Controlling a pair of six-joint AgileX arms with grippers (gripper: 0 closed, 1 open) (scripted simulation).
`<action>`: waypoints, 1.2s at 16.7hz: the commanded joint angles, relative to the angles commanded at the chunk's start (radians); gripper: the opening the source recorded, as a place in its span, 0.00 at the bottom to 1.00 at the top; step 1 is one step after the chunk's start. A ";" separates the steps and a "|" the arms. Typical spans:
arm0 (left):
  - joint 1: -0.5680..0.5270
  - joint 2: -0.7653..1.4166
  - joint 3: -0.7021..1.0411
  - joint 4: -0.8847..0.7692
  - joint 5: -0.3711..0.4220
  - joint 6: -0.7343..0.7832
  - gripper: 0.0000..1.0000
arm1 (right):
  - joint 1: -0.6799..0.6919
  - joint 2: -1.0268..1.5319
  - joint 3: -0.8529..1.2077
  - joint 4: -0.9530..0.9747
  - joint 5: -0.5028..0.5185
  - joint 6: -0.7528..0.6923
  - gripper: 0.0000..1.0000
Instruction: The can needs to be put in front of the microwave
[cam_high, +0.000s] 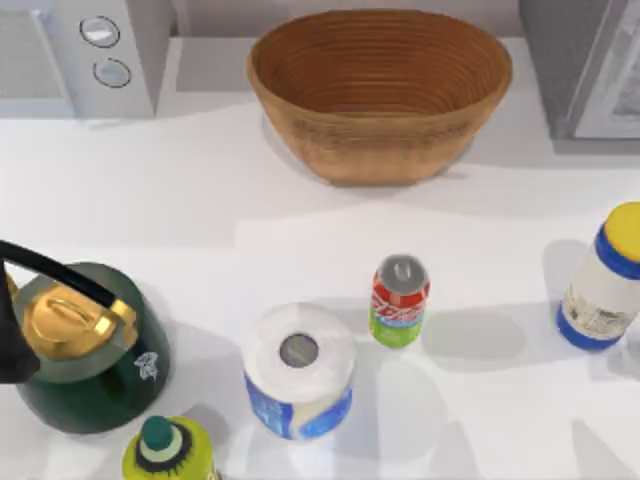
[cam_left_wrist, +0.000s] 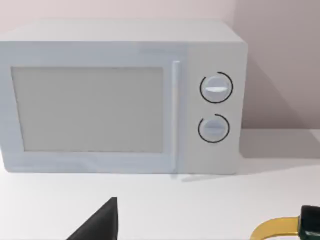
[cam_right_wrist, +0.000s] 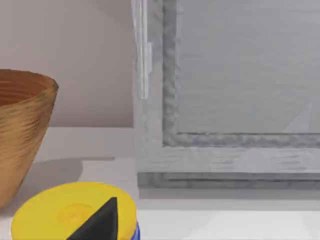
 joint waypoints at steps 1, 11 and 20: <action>0.000 0.000 0.000 0.000 0.000 0.000 1.00 | 0.000 0.000 0.000 0.000 0.000 0.000 1.00; -0.167 0.381 0.395 -0.273 0.001 0.018 1.00 | 0.000 0.000 0.000 0.000 0.000 0.000 1.00; -0.494 1.203 1.223 -0.799 0.011 0.008 1.00 | 0.000 0.000 0.000 0.000 0.000 0.000 1.00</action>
